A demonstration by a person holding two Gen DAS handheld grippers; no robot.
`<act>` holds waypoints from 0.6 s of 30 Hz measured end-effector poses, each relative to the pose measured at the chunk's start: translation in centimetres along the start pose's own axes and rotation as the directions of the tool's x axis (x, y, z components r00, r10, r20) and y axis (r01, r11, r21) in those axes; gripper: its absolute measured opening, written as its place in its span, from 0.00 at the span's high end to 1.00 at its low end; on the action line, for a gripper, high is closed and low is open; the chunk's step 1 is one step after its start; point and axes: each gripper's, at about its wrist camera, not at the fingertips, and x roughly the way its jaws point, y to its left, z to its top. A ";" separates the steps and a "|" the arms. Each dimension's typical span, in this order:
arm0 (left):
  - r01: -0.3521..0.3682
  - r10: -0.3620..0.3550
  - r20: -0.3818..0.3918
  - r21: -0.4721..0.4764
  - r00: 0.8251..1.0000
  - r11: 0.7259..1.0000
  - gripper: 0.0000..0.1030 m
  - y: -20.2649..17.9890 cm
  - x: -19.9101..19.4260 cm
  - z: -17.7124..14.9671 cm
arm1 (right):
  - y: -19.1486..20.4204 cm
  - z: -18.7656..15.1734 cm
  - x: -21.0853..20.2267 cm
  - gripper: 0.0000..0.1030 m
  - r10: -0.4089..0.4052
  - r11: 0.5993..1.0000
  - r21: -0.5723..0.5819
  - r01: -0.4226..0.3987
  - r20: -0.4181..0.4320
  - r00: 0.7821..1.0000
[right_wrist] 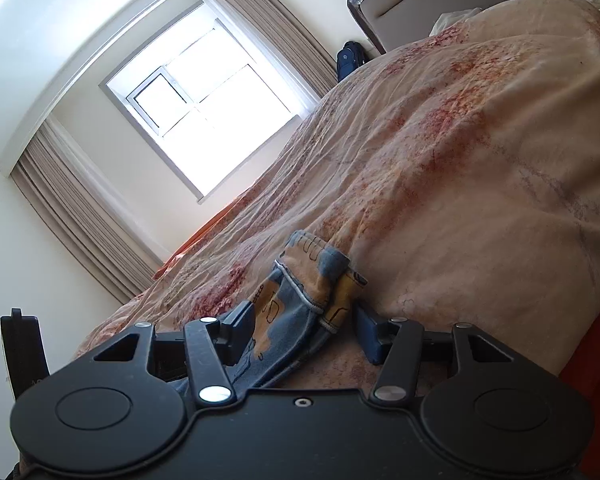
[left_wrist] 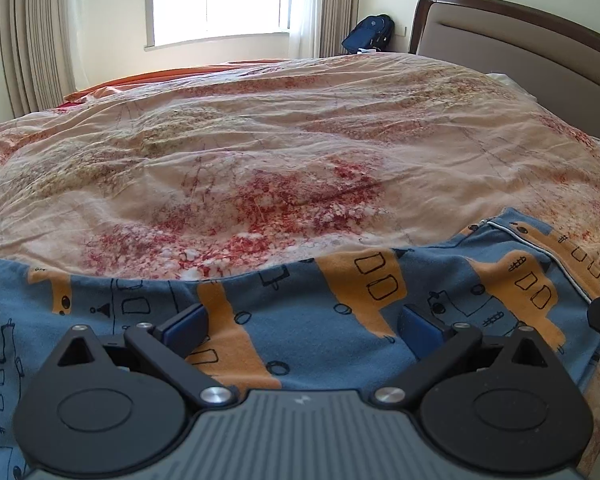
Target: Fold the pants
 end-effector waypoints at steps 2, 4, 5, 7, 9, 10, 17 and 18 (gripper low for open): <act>0.001 -0.001 0.003 -0.005 1.000 1.000 0.01 0.0 0.1 -0.3 | 0.0 0.1 0.1 0.44 -0.003 1.000 0.006 0.003 0.000 1.000; 0.002 -0.001 0.009 -0.011 1.000 1.000 0.01 0.1 0.3 -0.5 | 0.0 0.2 0.3 0.43 -0.008 1.000 0.011 0.008 0.000 1.000; 0.002 -0.002 0.014 -0.010 1.000 1.000 0.01 0.1 0.3 -0.6 | -0.1 0.2 0.4 0.43 -0.011 1.000 0.012 0.011 0.001 1.000; 0.004 -0.003 0.032 -0.003 0.999 1.000 0.00 0.1 0.4 -1.1 | 0.0 0.2 0.6 0.42 -0.018 1.000 0.013 0.018 0.000 1.000; 0.008 -0.008 0.052 0.001 0.999 1.000 0.00 0.2 0.6 -1.7 | 0.2 0.2 0.7 0.41 -0.023 1.000 0.010 0.023 -0.004 1.000; 0.010 -0.010 0.058 0.000 0.998 1.000 0.00 0.2 0.6 -1.9 | 0.2 0.3 0.8 0.40 -0.024 1.000 0.007 0.024 -0.007 1.000; 0.018 -0.018 0.075 -0.004 0.997 1.000 0.00 0.3 0.6 -2.3 | 0.4 0.4 1.1 0.35 -0.026 1.000 -0.003 0.026 -0.014 1.000; 0.019 -0.018 0.078 -0.003 0.997 1.000 0.00 0.3 0.6 -2.3 | 0.4 0.5 1.1 0.34 -0.025 1.000 -0.003 0.024 -0.014 1.000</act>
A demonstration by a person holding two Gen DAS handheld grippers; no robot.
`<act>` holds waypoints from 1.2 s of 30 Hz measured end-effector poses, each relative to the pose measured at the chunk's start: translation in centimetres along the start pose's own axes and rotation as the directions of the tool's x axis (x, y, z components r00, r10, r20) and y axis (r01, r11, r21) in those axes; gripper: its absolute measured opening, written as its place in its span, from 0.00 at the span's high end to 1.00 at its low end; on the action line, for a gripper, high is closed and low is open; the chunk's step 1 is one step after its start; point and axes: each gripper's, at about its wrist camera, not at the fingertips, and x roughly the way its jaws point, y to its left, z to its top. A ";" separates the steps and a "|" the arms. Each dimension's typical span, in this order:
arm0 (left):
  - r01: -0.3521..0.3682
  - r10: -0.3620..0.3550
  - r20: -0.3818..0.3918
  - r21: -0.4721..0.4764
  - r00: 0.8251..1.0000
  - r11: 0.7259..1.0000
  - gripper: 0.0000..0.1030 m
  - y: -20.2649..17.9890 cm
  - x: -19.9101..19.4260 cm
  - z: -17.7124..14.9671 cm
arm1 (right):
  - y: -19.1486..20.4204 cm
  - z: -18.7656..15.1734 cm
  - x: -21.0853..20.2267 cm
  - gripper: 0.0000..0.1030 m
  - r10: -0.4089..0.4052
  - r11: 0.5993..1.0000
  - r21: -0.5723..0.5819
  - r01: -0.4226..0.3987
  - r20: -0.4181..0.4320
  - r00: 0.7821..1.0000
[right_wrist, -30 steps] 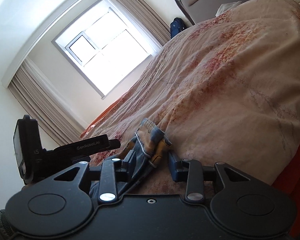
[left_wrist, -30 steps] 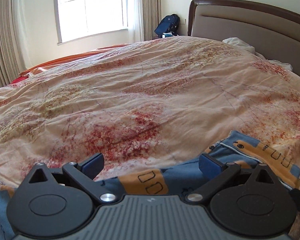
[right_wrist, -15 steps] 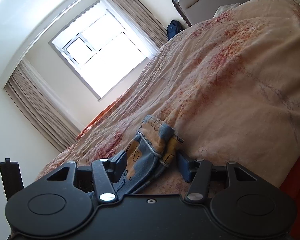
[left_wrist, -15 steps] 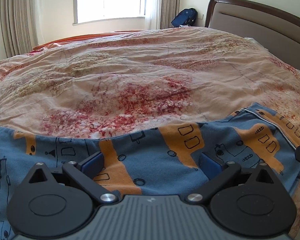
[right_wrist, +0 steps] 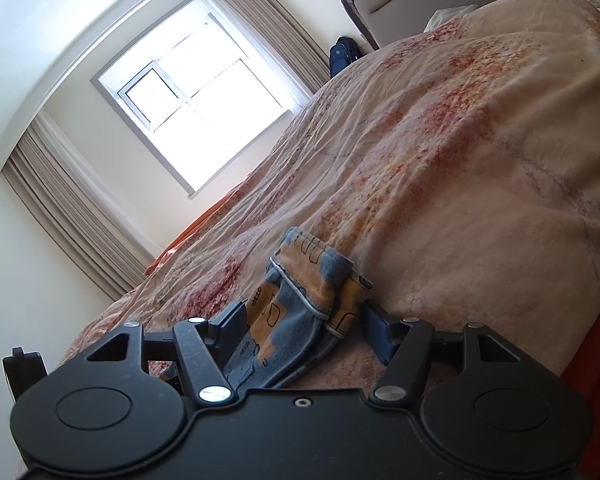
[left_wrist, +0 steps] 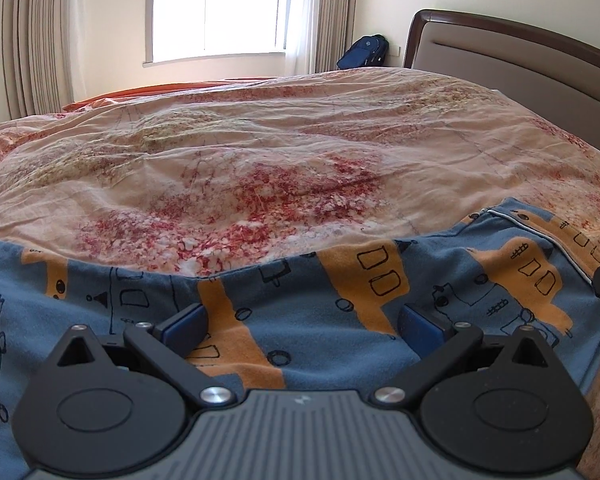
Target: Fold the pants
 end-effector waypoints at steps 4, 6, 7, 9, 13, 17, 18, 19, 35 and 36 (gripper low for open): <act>-0.001 0.001 0.003 0.001 1.000 1.000 0.00 0.0 0.0 -0.1 | 0.0 0.1 0.1 0.33 0.001 1.000 -0.002 -0.001 -0.002 1.000; -0.001 0.001 -0.009 0.003 1.000 1.000 0.00 -0.1 -0.1 0.2 | 0.0 0.1 0.2 0.33 0.000 1.000 0.001 0.000 -0.002 1.000; 0.001 -0.001 -0.022 0.004 1.000 1.000 0.01 0.0 -0.1 0.5 | 0.0 0.1 0.2 0.33 -0.001 1.000 0.000 0.001 -0.001 1.000; 0.011 -0.012 -0.055 -0.018 0.998 1.000 0.00 0.2 -0.2 1.6 | 0.0 0.1 0.2 0.35 -0.009 1.000 0.000 0.009 0.003 1.000; 0.002 -0.005 -0.066 -0.057 0.998 0.998 0.00 0.4 -0.9 4.1 | 0.3 -0.1 0.2 0.49 -0.055 0.998 -0.005 0.055 0.020 0.998; 0.071 -0.072 -0.023 -0.033 0.997 0.997 0.00 -0.7 -2.1 6.8 | 1.3 -0.2 0.2 0.61 -0.092 0.995 -0.042 0.094 0.043 0.995; 0.098 -0.098 -0.025 -0.026 0.995 0.995 0.00 -1.1 -2.2 7.3 | 1.6 -0.2 0.3 0.62 -0.100 0.993 -0.059 0.103 0.049 0.994; 0.135 -0.136 -0.035 -0.022 0.990 0.991 0.00 -1.7 -2.1 8.0 | 2.1 -0.2 0.4 0.62 -0.108 0.990 -0.082 0.113 0.056 0.993; 0.332 -0.380 -0.332 -0.194 0.863 0.923 0.06 -4.5 1.3 11.0 | 11.6 -7.6 0.7 0.84 -0.074 0.457 -0.849 0.266 0.262 0.962; 0.323 -0.372 -0.338 -0.192 0.865 0.927 0.06 -4.3 1.3 11.0 | 11.8 -7.8 0.8 0.84 -0.070 0.448 -0.856 0.259 0.255 0.964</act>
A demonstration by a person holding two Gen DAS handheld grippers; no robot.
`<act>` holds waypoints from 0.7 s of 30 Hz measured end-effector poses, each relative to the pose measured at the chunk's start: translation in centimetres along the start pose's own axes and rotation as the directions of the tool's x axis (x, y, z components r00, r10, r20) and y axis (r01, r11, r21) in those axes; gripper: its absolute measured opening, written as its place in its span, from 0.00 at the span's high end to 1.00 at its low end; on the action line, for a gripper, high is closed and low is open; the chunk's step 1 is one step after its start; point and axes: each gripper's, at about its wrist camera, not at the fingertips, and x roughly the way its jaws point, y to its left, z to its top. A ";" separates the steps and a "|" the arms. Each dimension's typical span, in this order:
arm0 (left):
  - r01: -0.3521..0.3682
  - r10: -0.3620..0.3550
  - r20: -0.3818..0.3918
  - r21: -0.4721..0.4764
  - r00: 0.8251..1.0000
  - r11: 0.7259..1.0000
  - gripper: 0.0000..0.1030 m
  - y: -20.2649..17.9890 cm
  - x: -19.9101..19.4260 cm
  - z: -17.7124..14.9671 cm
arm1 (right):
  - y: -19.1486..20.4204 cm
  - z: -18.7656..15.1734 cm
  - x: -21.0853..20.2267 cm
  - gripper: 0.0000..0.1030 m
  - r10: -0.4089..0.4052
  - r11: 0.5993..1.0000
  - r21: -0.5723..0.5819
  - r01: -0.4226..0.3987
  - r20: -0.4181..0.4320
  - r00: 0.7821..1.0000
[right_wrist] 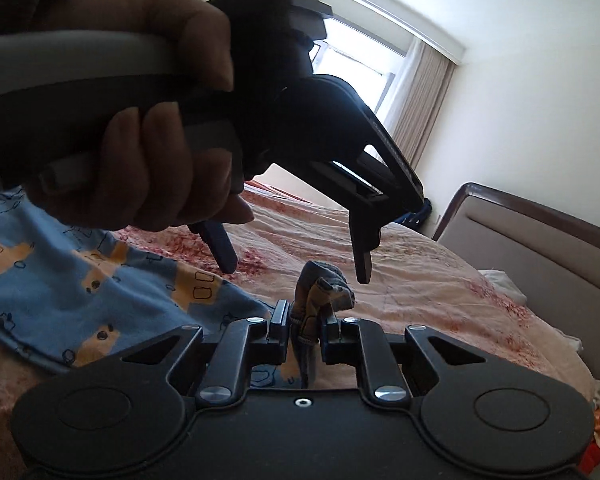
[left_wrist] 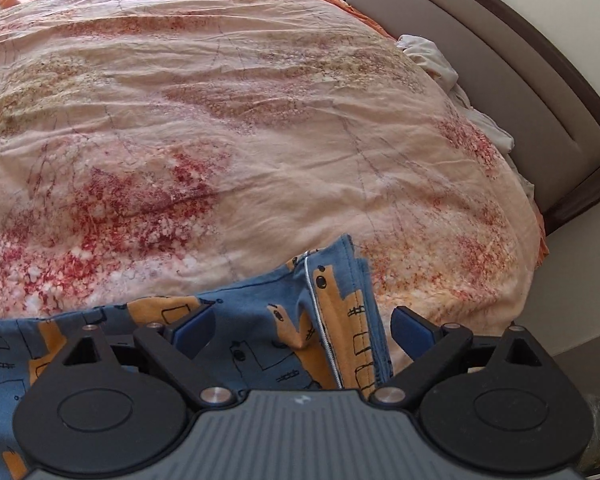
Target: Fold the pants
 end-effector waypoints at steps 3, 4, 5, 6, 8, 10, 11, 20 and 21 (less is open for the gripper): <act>-0.001 0.001 0.007 -0.009 1.000 1.000 0.06 0.3 -0.5 -0.1 | 0.0 0.0 0.1 0.84 0.010 1.000 0.006 -0.010 -0.005 1.000; -0.003 0.004 0.010 -0.008 1.000 1.000 0.06 0.2 -0.6 -0.1 | 0.0 -0.1 0.1 0.84 0.010 1.000 0.005 -0.010 -0.006 1.000; -0.006 0.006 0.011 -0.006 1.000 1.000 0.06 0.1 -0.6 -0.1 | -0.1 -0.1 0.1 0.84 0.011 1.000 0.005 -0.011 -0.008 1.000; -0.008 0.008 0.012 -0.004 1.000 1.000 0.06 0.0 -0.7 0.0 | -0.3 -0.2 0.2 0.84 0.013 1.000 0.008 -0.013 -0.009 1.000; -0.010 0.010 0.015 0.004 1.000 1.000 0.06 -0.2 -0.8 0.0 | 0.0 -0.1 -0.3 0.84 0.012 1.000 0.006 -0.011 -0.009 1.000; -0.014 0.013 0.019 0.015 1.000 1.000 0.05 -0.5 -0.9 -0.1 | 0.1 -0.2 -0.4 0.84 0.012 1.000 0.005 -0.012 -0.011 1.000; -0.011 0.011 0.022 0.020 1.000 1.000 0.05 -0.8 -1.0 -0.2 | 0.1 -0.2 -0.4 0.84 0.012 1.000 0.003 -0.012 -0.011 1.000; -0.078 0.079 -0.015 0.088 0.997 0.993 0.39 -1.7 -1.0 -0.3 | 0.8 0.1 -0.6 0.84 0.019 0.999 -0.041 -0.019 -0.012 1.000; -0.073 0.075 -0.023 0.073 0.997 0.995 0.45 -1.4 -1.0 -0.4 | 0.9 0.2 -0.8 0.84 0.023 0.998 -0.052 -0.024 -0.011 1.000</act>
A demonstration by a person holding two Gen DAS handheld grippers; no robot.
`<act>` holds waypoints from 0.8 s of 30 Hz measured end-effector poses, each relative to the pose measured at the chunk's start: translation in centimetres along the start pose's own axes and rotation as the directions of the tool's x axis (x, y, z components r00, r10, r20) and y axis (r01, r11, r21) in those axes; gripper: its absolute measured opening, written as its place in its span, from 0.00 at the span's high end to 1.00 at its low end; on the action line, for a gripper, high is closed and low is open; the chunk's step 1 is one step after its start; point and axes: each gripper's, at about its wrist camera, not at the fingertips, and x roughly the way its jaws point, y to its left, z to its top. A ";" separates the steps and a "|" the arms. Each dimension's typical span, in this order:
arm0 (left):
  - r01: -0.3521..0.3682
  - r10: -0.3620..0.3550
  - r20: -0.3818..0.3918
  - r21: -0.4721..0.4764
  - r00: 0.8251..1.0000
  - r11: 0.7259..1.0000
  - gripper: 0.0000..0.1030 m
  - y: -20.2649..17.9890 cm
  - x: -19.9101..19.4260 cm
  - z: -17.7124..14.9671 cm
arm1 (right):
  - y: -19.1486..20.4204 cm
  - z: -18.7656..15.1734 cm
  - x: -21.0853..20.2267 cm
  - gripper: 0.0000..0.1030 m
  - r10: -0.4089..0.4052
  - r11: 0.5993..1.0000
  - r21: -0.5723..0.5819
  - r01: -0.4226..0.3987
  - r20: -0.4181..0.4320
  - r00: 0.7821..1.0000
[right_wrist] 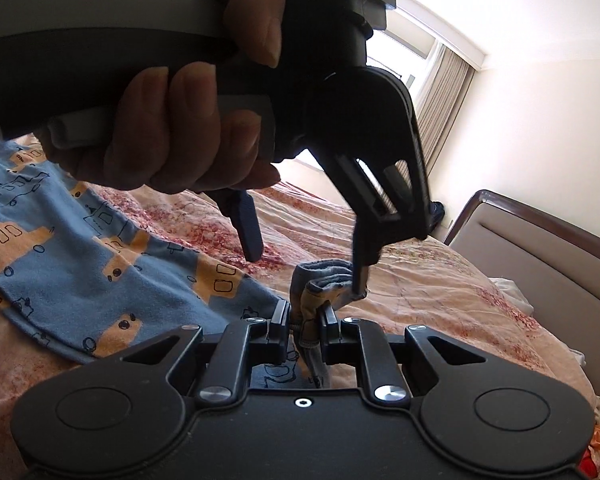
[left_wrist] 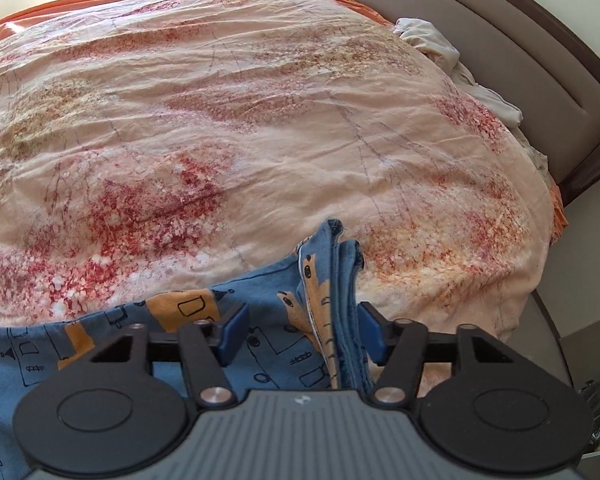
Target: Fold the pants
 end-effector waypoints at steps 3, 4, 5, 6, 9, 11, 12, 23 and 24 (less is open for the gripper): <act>0.003 -0.003 0.000 -0.027 1.000 1.000 0.59 1.0 -0.4 -0.3 | 0.5 0.3 -0.4 0.84 0.007 0.999 -0.032 -0.006 0.006 1.000; 0.002 -0.002 0.000 -0.030 1.000 1.000 0.69 1.2 -0.6 -0.4 | 0.7 0.4 -0.5 0.84 0.009 0.999 -0.043 -0.009 0.008 1.000; 0.004 -0.004 -0.001 -0.034 1.000 0.999 0.73 1.5 -0.8 -0.6 | 0.9 0.5 -0.7 0.84 0.013 0.998 -0.055 -0.013 0.012 1.000; 0.004 -0.004 0.000 -0.036 1.000 0.999 0.81 1.8 -1.1 -0.8 | 1.1 0.6 -0.8 0.85 0.017 0.998 -0.063 -0.016 0.015 1.000; 0.016 -0.015 0.033 -0.056 0.999 0.998 0.87 3.0 -2.4 -1.8 | 1.7 1.1 -1.4 0.85 0.032 0.996 -0.085 -0.029 0.031 0.999; 0.039 -0.033 0.066 -0.090 0.997 0.995 0.88 4.1 -3.6 -2.5 | 2.0 1.6 -2.0 0.85 0.048 0.995 -0.094 -0.043 0.047 0.998; 0.053 -0.043 0.085 -0.111 0.995 0.992 0.88 4.8 -4.4 -2.9 | 2.1 1.8 -2.2 0.85 0.056 0.994 -0.096 -0.050 0.055 0.997; 0.045 0.025 0.265 -0.256 0.964 0.966 0.89 13.8 -12.3 -10.1 | 5.8 6.1 -5.5 0.85 0.346 0.938 -0.039 -0.344 0.121 0.930; 0.040 0.034 0.269 -0.263 0.963 0.964 0.89 14.4 -12.4 -10.5 | 6.5 6.2 -5.6 0.85 0.371 0.929 -0.041 -0.369 0.119 0.921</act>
